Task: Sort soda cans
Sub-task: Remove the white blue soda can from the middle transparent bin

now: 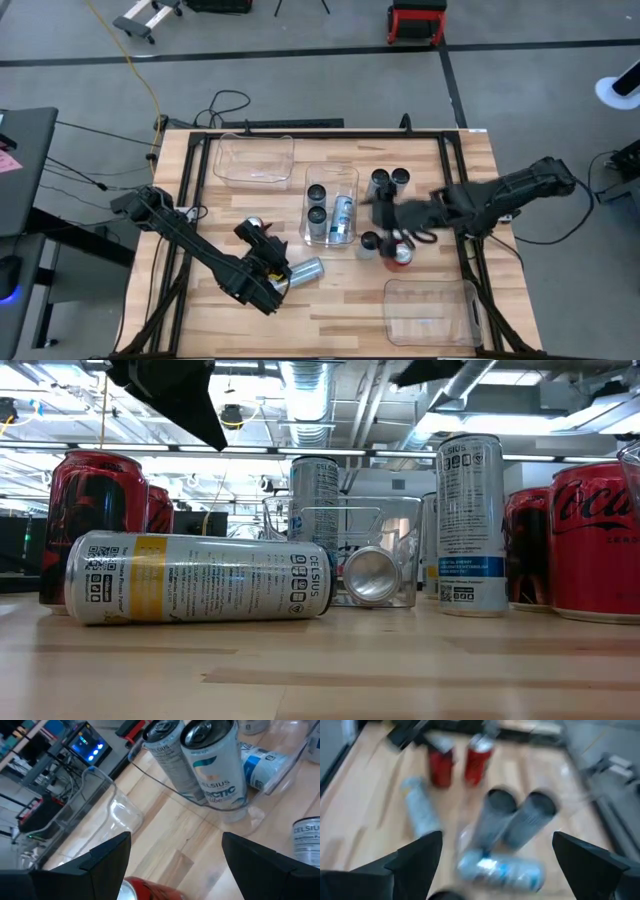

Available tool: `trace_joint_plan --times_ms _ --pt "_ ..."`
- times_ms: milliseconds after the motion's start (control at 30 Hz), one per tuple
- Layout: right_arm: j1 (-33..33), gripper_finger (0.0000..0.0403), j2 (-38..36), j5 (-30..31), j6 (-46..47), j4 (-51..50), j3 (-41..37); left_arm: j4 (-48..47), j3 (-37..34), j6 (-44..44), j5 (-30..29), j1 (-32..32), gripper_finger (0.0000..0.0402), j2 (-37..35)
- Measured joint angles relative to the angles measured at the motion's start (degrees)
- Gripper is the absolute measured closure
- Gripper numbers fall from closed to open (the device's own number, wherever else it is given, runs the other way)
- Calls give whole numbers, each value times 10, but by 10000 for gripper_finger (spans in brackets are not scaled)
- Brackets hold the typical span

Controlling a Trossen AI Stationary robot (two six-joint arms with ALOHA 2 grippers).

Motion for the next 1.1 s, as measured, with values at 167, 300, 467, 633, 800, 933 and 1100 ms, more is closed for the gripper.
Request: trace_joint_plan --times_ms 167,300,467,633,800,933,1100 --pt "-89 6 4 -75 -12 49 17 -35 -2 -21 -12 -3 99 -10" --pt "-170 6 7 -180 3 85 18 -50 -21 -2 -12 -3 111 -45" --pt "-242 6 49 -255 12 95 18 -23 -83 44 6 31 120 -136" --pt "-257 6 82 -272 -64 106 19 112 -171 225 42 82 121 -255" --pt "-265 6 127 -283 -149 119 18 340 -274 498 143 182 121 -378" --pt "-281 6 168 -287 -152 54 45 510 -355 643 266 280 121 -454" --pt "-298 18 222 -284 -153 -70 115 624 -416 709 384 366 121 -498"
